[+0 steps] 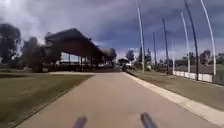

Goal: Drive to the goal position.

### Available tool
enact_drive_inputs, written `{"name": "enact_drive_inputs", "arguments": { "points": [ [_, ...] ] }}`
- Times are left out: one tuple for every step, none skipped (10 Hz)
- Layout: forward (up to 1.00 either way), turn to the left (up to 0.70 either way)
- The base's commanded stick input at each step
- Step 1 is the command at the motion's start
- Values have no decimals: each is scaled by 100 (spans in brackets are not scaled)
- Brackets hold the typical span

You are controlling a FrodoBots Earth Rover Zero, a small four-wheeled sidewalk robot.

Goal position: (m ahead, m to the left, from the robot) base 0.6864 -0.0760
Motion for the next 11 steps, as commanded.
{"name": "enact_drive_inputs", "arguments": {
  "points": [
    [100,0],
    [100,10],
    [100,28],
    [100,26],
    [100,14],
    [100,2],
    [100,0],
    [100,0],
    [100,0],
    [100,0],
    [100,0]
  ]
}}
